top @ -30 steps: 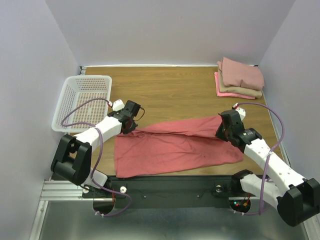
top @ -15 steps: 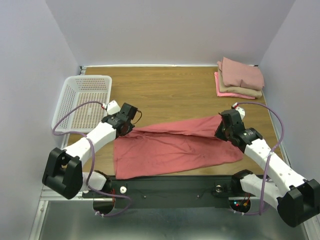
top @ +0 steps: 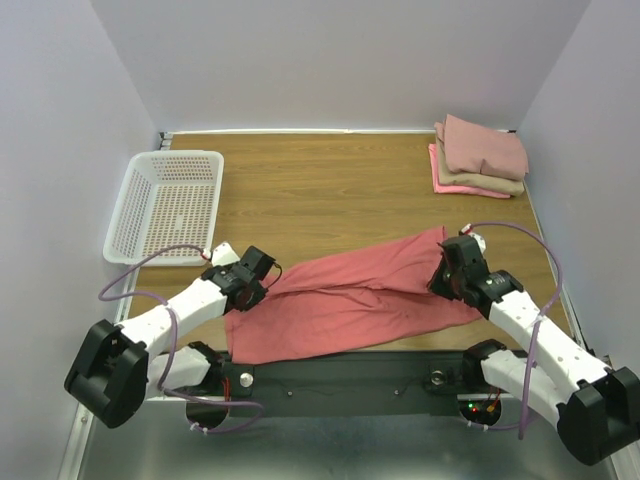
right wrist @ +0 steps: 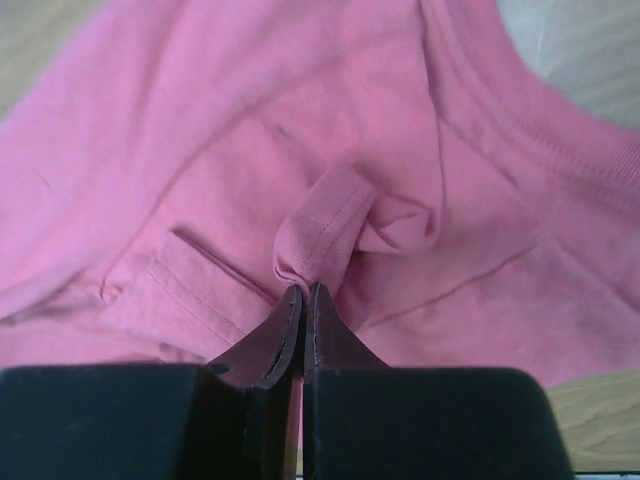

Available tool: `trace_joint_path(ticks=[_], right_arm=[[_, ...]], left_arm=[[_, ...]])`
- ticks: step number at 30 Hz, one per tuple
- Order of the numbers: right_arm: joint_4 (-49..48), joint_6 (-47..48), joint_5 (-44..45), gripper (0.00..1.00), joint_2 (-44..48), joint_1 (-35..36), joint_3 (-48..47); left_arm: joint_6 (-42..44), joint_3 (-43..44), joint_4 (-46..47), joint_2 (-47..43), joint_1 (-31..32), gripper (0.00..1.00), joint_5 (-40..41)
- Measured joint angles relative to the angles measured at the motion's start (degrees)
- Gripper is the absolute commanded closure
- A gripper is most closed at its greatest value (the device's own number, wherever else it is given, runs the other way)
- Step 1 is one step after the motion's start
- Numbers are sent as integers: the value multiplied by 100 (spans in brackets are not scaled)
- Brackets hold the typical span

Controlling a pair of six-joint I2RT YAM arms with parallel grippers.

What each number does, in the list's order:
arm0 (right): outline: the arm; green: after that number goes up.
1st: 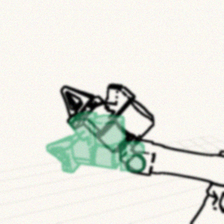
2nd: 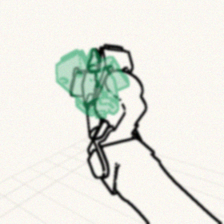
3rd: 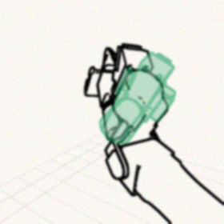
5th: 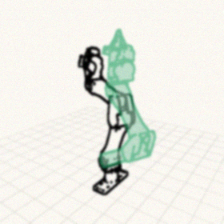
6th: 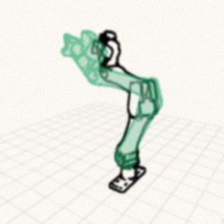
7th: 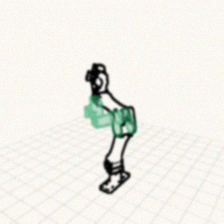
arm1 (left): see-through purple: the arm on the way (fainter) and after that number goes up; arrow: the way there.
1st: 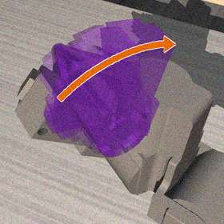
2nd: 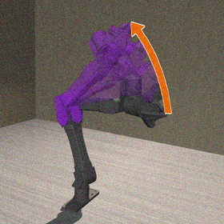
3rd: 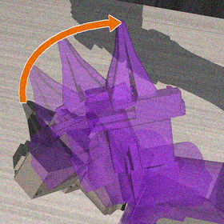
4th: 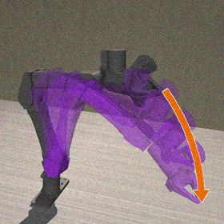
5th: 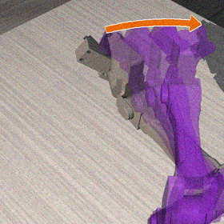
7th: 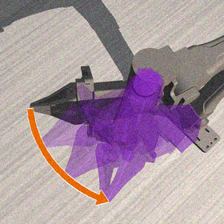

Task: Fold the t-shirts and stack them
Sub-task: Fold the tshirt

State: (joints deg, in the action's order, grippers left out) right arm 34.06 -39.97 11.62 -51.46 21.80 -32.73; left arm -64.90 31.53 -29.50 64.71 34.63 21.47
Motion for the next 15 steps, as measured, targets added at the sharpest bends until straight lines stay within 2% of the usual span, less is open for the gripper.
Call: trace_joint_path(ticks=[1, 2, 3, 4, 5, 7, 9, 10, 11, 12, 15], right_arm=[[7, -22, -44, 74, 20, 0, 59], [22, -81, -140, 64, 63, 0, 164], [48, -125, -278, 60, 109, 0, 240], [103, -192, -396, 48, 138, 0, 275], [144, -254, -461, 48, 208, 0, 295], [234, -348, -616, 22, 350, 0, 295], [385, -411, -713, 0, 542, 0, 293], [481, -435, -743, 0, 647, 2, 280], [575, -472, -739, 0, 752, 2, 254], [625, -490, -713, 0, 813, 2, 225], [710, -479, -619, 0, 826, 2, -26]], left_arm=[[-74, -22, 2, -44, 9, 62, -15], [-70, -70, -15, -153, 20, 53, -46], [-140, -105, -22, -243, 20, 50, -90], [-181, -131, -52, -328, 20, 42, -129], [-184, -142, -63, -382, 20, 38, -173], [-208, -153, -138, -575, 37, 30, -289], [-229, -146, -234, -802, 57, 28, -345], [-238, -122, -315, -879, 61, 19, -354], [-247, -101, -376, -922, 63, 4, -354], [-243, -15, -509, -992, 63, 1, -350], [-184, 374, -717, -997, 63, 2, -291]])
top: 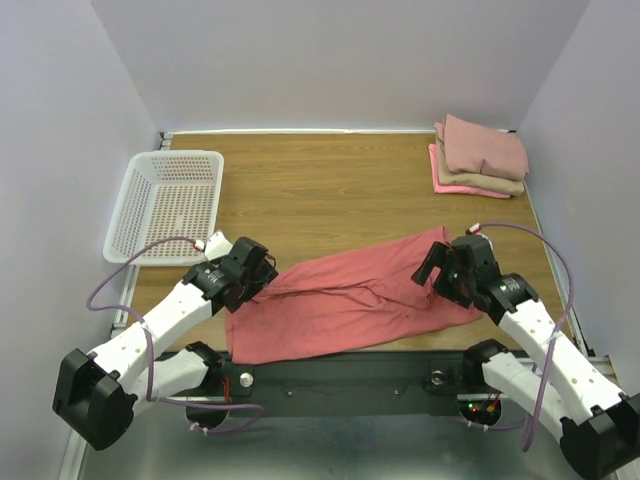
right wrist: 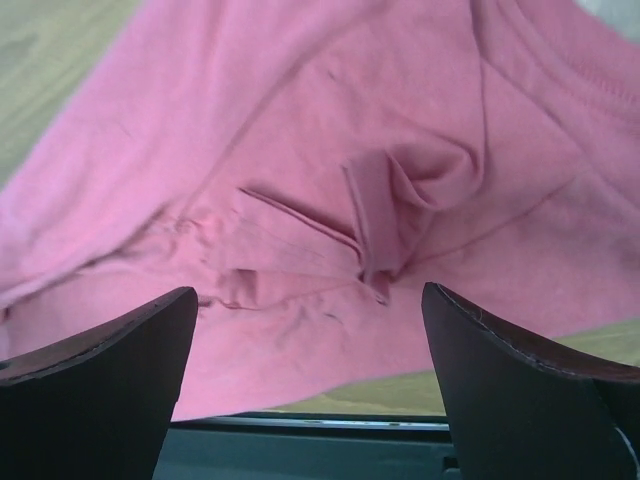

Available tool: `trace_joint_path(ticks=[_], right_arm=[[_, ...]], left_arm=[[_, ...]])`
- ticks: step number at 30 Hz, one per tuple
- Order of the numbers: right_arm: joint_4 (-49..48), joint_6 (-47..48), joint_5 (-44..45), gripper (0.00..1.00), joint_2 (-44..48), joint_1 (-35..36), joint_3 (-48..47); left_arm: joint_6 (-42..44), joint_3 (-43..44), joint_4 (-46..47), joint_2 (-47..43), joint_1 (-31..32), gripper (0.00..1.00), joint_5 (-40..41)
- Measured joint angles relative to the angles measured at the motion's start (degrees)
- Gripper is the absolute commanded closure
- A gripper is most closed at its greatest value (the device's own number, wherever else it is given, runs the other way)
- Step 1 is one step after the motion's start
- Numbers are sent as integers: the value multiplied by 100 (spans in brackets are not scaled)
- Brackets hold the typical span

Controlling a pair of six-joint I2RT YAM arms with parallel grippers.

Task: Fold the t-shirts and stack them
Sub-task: Fold the tshirt

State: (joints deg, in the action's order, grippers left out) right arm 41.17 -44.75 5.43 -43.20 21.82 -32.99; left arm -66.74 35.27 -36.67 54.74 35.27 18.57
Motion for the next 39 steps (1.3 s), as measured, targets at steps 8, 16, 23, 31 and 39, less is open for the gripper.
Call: trace_joint_path(ticks=[8, 16, 23, 31, 39], right_arm=[[-647, 323, -44, 0, -1578, 0, -826], [-1405, 387, -476, 0, -2859, 66, -584], [-964, -35, -212, 0, -1746, 81, 201], [-448, -461, 66, 0, -1038, 81, 308], [-374, -365, 391, 0, -1853, 81, -404]], left_arm=[[557, 870, 586, 737, 0, 2, -50], [1008, 914, 1519, 1991, 0, 2, -426], [1080, 868, 1934, 2492, 0, 2, -531], [1126, 822, 2035, 2509, 0, 2, -511], [1145, 822, 2094, 2774, -2, 2, -490]])
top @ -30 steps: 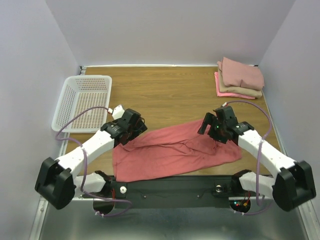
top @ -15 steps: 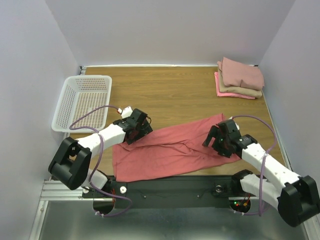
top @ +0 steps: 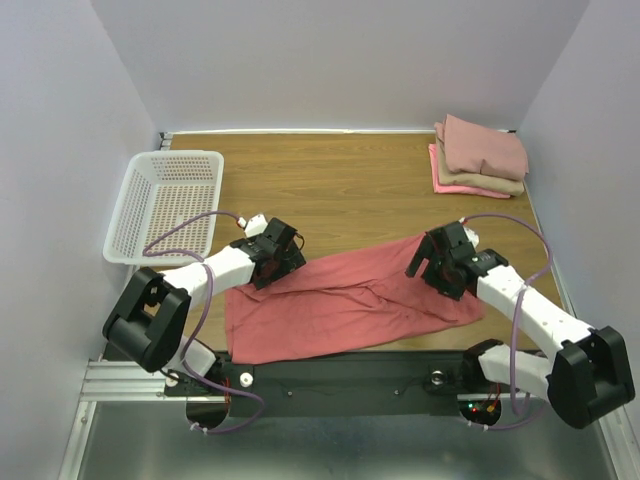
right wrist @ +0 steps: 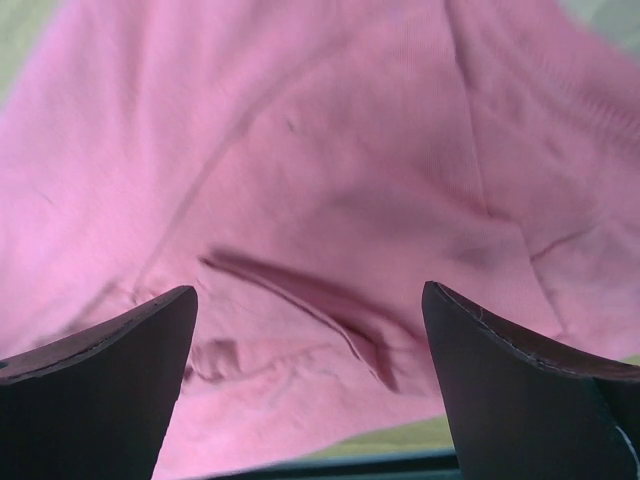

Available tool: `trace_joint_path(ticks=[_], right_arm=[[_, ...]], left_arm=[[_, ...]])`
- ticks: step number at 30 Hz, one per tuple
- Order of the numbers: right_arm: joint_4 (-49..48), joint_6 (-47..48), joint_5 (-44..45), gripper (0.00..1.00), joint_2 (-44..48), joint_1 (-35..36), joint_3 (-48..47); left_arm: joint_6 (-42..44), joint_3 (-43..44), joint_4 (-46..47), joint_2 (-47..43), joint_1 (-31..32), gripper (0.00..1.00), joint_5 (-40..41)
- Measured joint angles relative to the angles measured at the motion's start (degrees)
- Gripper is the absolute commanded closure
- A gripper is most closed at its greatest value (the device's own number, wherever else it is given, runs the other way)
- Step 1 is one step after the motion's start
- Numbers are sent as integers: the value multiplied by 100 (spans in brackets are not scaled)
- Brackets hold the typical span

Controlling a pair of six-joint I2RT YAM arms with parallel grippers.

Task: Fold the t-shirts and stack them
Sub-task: Fold the tshirt

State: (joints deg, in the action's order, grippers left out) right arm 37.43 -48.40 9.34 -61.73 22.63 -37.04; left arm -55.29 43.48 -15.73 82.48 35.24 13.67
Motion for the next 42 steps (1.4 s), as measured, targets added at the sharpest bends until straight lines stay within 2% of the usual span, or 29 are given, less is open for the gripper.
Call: trace_joint_path(ticks=[5, 10, 14, 16, 24, 28, 34, 39, 42], right_arm=[[-190, 42, 457, 0, -560, 0, -372], [-619, 168, 570, 0, -1764, 0, -551], [-734, 483, 575, 0, -2726, 33, -1220], [-793, 662, 584, 0, -3213, 33, -1694], [-1445, 1823, 479, 0, -5851, 33, -4990], [-2041, 2328, -308, 0, -7123, 24, -6848], [-2533, 2944, -1550, 0, -8441, 26, -8703], [-2621, 3331, -2236, 0, -9082, 28, -9659], [-2594, 3501, -2428, 0, -9132, 31, -9737]], left_arm=[[-2, -15, 20, 4, 2, 2, 9], [-7, -155, 166, -61, 2, 2, 39], [-61, -374, 249, -284, 2, 2, 42], [-107, -468, 223, -411, 2, 2, 26], [-435, -870, 216, -903, 72, 2, -229], [-743, -1025, 518, -981, 498, 2, -468], [-1443, -903, 1213, -549, 1731, 2, -942], [-1834, -396, 1056, -24, 2726, 2, -1073], [-1969, -195, 516, 17, 2898, 2, -1010]])
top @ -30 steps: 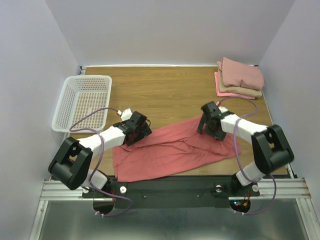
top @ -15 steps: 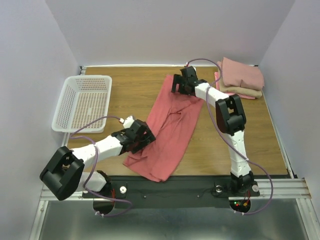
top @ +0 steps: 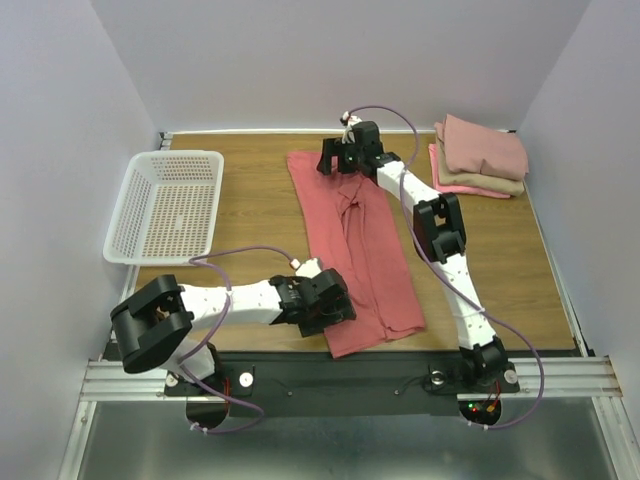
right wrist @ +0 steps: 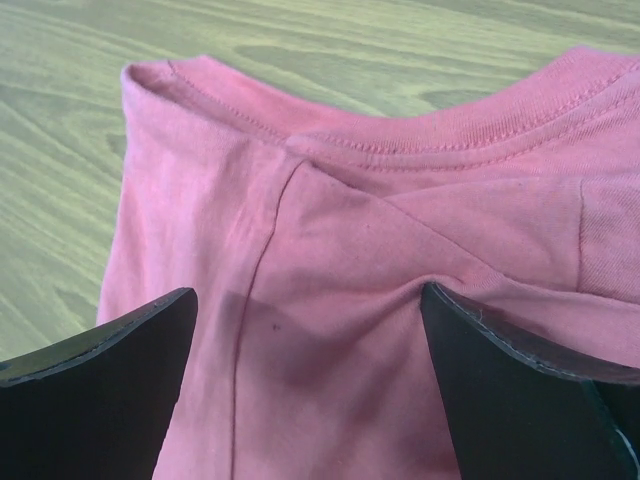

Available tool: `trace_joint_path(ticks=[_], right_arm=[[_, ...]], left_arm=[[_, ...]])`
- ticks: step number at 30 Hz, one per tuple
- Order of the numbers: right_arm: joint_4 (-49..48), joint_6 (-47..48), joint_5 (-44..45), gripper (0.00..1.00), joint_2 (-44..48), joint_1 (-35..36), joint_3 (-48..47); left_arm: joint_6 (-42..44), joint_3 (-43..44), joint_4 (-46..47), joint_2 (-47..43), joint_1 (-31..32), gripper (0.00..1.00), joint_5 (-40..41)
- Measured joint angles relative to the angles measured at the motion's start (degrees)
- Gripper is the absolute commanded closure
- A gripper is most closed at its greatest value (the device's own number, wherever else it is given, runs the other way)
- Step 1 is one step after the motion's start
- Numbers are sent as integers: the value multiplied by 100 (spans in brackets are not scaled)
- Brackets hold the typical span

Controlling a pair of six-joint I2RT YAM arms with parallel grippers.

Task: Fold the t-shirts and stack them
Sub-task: Fold the tshirt

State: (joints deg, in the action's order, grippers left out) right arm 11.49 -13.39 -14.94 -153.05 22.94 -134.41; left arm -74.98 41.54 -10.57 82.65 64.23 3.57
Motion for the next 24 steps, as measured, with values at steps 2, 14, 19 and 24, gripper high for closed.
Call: trace_joint_path(ticks=[2, 14, 19, 24], right_arm=[[59, 87, -57, 0, 61, -2, 46], [1099, -149, 859, 0, 3626, 0, 3294], [922, -732, 1403, 0, 6050, 0, 5453], [1001, -1434, 1530, 0, 7976, 0, 7847]], left_arm=[[-87, 105, -487, -55, 15, 2, 164], [-203, 525, -2162, -1727, 2, 2, 1314], [-114, 24, -1786, -1825, 17, 2, 1021], [-146, -706, -1283, -1696, 380, 2, 494]])
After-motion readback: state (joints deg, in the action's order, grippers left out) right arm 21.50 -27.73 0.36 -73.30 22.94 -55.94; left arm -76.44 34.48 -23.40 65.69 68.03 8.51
